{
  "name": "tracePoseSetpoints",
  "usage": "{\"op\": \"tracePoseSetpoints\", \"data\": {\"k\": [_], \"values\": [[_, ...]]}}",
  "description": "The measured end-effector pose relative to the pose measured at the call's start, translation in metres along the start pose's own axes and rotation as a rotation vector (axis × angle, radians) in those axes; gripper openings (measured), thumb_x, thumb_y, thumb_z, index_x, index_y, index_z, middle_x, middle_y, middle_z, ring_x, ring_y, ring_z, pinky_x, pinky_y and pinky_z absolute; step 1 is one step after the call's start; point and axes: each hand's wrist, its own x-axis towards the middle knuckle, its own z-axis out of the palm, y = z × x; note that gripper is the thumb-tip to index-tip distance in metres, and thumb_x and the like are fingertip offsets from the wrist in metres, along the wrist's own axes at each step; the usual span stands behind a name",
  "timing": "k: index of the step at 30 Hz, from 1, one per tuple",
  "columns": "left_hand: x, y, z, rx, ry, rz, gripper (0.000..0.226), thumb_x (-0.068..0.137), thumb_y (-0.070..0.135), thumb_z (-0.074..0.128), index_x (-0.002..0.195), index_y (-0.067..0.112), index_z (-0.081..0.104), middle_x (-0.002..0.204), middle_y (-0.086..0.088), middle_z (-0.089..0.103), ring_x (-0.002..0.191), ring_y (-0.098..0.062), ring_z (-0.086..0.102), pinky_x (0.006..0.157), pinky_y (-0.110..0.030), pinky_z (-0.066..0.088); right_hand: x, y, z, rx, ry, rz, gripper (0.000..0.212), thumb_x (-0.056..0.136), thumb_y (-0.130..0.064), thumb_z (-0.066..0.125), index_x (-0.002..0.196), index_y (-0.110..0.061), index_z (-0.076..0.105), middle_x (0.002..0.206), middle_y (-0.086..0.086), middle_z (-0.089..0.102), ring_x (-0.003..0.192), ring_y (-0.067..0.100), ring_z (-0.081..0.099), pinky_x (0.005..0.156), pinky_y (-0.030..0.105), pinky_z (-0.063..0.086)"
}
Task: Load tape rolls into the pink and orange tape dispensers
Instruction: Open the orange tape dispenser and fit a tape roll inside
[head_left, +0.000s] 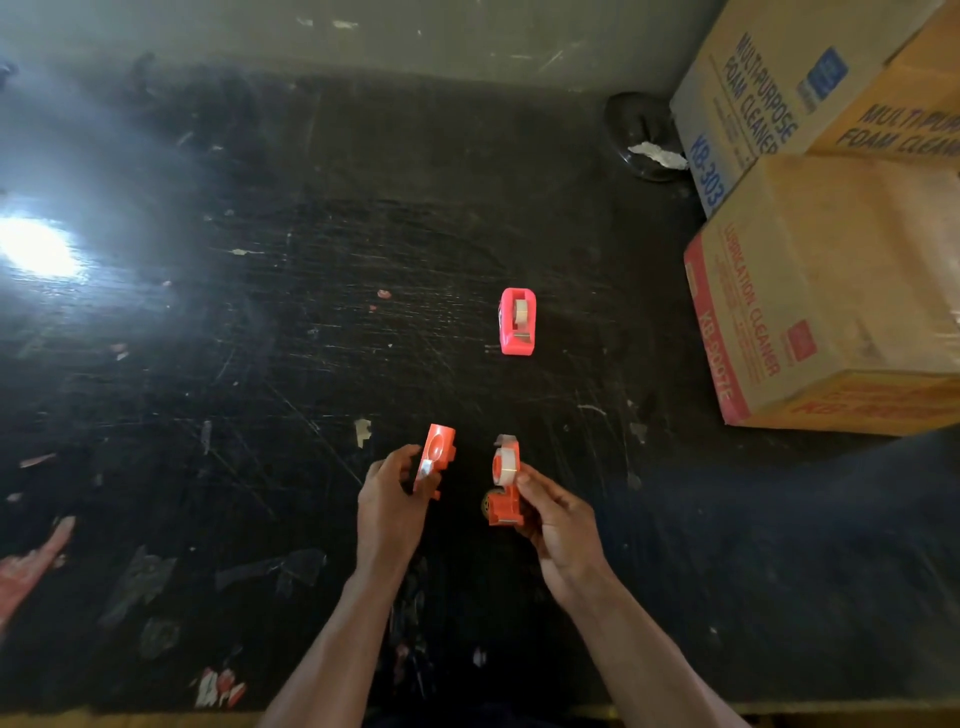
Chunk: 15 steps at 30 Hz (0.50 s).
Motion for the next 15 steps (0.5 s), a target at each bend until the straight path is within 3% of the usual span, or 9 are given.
{"op": "tracePoseSetpoints", "data": {"k": [2,7,10,15], "values": [[0.0006,0.0004,0.0025,0.061,-0.002,0.043,0.045,0.096,0.020,0.068,0.140,0.023,0.056,0.125,0.000,0.060,0.097,-0.006,0.063,0.071,-0.010,0.044,-0.0003,-0.0002,0.0006,-0.004,-0.002,-0.011,0.024,0.092,-0.018,0.072,0.116,-0.019,0.075,0.109,0.001,0.080,0.109,0.020,0.071,0.096,0.040,0.054],[0.0052,-0.0082,0.0091,0.201,-0.039,0.074,0.054,0.096,0.018,0.068,0.146,0.022,0.049,0.120,-0.001,0.061,0.090,-0.010,0.068,0.079,-0.023,0.055,-0.0001,0.0002,0.0019,-0.040,-0.013,-0.026,0.024,0.092,-0.021,0.073,0.115,-0.022,0.075,0.106,-0.003,0.080,0.109,0.018,0.071,0.102,0.043,0.052],[0.0060,-0.0077,0.0102,0.252,-0.038,0.108,0.059,0.095,0.019,0.068,0.149,0.023,0.045,0.119,-0.003,0.062,0.096,-0.013,0.067,0.083,-0.027,0.056,0.0007,0.0000,0.0011,-0.044,-0.016,-0.028,0.025,0.092,-0.021,0.072,0.117,-0.021,0.074,0.110,-0.002,0.080,0.109,0.017,0.072,0.102,0.042,0.052],[0.0023,-0.0037,0.0075,0.238,-0.062,0.143,0.057,0.096,0.020,0.067,0.148,0.032,0.046,0.108,-0.001,0.060,0.091,-0.012,0.064,0.076,-0.026,0.052,0.0013,0.0008,0.0004,-0.062,-0.011,-0.029,0.026,0.091,-0.023,0.073,0.117,-0.023,0.074,0.110,-0.003,0.079,0.111,0.018,0.070,0.107,0.047,0.049]]}}
